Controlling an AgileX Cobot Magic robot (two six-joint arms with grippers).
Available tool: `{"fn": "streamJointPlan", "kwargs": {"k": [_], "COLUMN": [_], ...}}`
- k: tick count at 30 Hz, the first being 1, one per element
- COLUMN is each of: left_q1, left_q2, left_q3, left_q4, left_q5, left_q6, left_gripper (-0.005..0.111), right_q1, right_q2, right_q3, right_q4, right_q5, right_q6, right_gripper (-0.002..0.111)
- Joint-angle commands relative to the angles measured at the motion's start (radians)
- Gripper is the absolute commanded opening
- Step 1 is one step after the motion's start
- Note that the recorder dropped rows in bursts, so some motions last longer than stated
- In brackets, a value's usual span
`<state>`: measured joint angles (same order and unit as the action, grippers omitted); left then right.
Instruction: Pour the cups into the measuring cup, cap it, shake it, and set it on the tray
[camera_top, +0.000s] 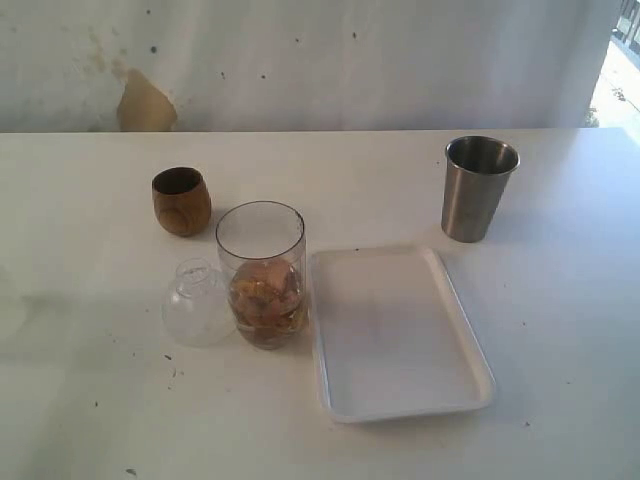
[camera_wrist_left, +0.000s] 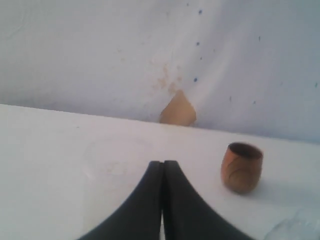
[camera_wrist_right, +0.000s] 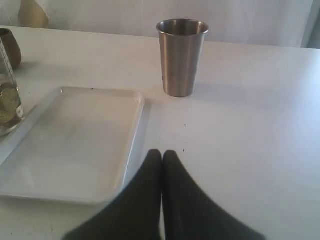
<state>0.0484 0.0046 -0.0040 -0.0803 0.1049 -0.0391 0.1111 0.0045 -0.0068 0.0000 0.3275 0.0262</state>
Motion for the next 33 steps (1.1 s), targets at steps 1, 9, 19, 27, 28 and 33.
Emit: {"fn": "streamJointPlan", "kwargs": {"k": [1, 9, 19, 27, 28, 33], "left_q1": [0.001, 0.001, -0.103, -0.334, -0.343, -0.353], "left_q2": [-0.005, 0.078, 0.489, 1.063, 1.109, 1.398], "left_q3": [0.004, -0.071, -0.392, -0.687, -0.707, -0.824], "left_q4": [-0.130, -0.130, -0.145, -0.142, -0.142, -0.144], "left_q5": [-0.112, -0.121, 0.005, 0.115, 0.117, 0.154], "left_q6": [-0.193, -0.231, 0.004, 0.097, 0.122, 0.197], "left_gripper": [0.000, 0.017, 0.036, 0.036, 0.036, 0.049], "right_q1": [-0.004, -0.004, -0.004, -0.004, -0.004, -0.004], "right_q2": [-0.005, -0.005, -0.005, -0.005, -0.005, -0.005], "right_q3": [0.007, 0.007, 0.007, 0.007, 0.007, 0.007], "right_q4": [0.000, 0.000, 0.000, 0.000, 0.000, 0.000], "right_q5": [-0.009, -0.009, -0.009, -0.009, -0.009, -0.009], "right_q6": [0.008, 0.008, 0.008, 0.008, 0.008, 0.008], "right_gripper": [0.000, 0.000, 0.000, 0.000, 0.000, 0.000]}}
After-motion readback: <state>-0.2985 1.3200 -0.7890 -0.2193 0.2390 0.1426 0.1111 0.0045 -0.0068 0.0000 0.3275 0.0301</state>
